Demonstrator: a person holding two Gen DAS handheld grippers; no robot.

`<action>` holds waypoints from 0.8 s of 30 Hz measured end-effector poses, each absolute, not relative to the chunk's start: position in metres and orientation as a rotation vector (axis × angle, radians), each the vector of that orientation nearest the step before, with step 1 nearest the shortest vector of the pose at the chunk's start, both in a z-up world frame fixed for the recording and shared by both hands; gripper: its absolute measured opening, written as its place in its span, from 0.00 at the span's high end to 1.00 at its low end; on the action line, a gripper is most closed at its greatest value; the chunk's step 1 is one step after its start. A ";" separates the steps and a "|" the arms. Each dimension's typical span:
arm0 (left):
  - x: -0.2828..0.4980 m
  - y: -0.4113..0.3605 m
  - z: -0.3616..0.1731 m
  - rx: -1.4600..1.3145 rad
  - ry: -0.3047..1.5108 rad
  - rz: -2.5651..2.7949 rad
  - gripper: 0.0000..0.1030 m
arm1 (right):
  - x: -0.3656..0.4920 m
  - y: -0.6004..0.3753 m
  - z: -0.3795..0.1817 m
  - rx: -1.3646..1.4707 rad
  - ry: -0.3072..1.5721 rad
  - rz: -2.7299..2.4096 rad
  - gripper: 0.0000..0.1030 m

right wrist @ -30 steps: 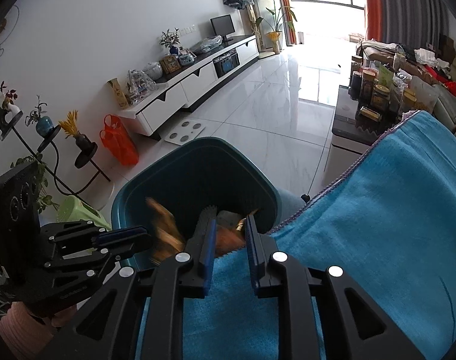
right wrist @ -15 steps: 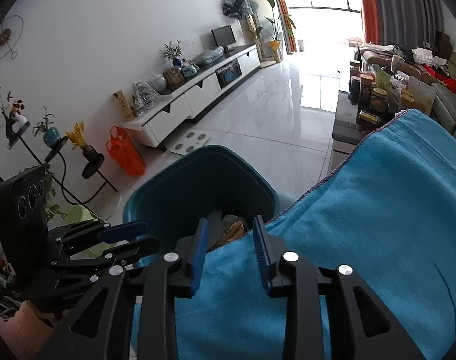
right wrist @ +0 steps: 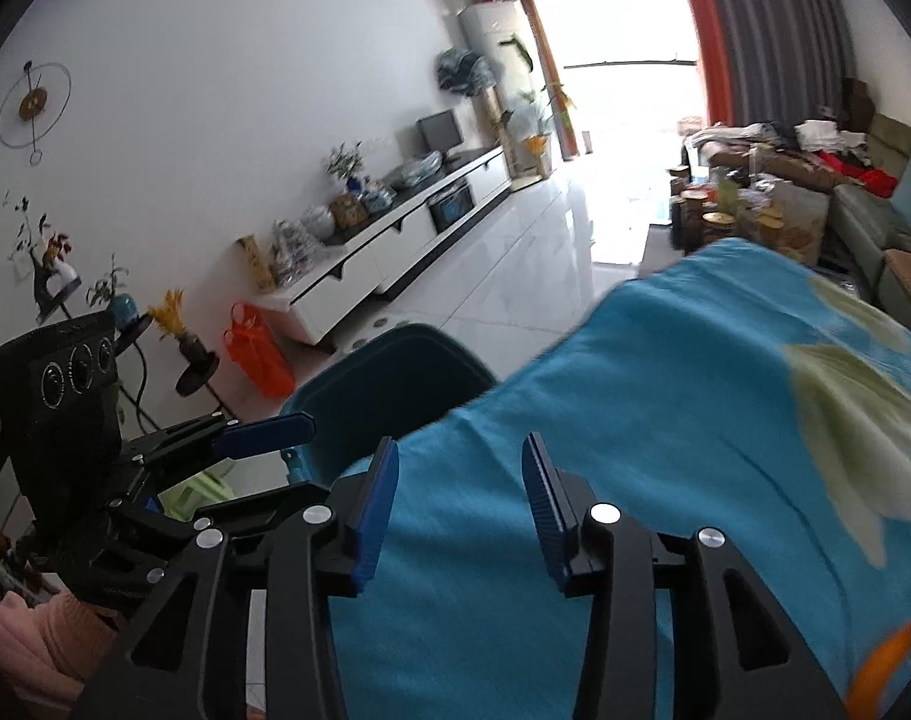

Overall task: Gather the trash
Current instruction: 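Grasp the orange peel with the left gripper while the right gripper grasps the clear plastic bag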

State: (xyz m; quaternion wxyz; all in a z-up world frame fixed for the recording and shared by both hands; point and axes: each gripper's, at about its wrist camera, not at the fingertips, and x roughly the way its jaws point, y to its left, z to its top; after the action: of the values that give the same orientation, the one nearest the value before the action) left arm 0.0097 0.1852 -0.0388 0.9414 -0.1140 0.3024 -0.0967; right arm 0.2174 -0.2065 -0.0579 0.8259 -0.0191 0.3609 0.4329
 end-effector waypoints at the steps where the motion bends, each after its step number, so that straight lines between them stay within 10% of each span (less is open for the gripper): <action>1: 0.011 0.179 -0.038 -0.228 0.615 -0.216 0.29 | 0.216 -0.217 -0.057 -0.030 0.761 0.904 0.59; 24: 0.080 -0.024 -0.064 -0.116 0.784 -0.619 0.39 | 0.202 -0.439 -0.069 0.168 0.720 0.417 0.57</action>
State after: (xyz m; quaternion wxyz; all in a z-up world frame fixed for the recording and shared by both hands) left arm 0.0803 -0.0245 -0.0638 0.8762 -0.0558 0.3757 -0.2966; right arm 0.2015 -0.4387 -0.0686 0.9112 0.0814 0.3495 0.2022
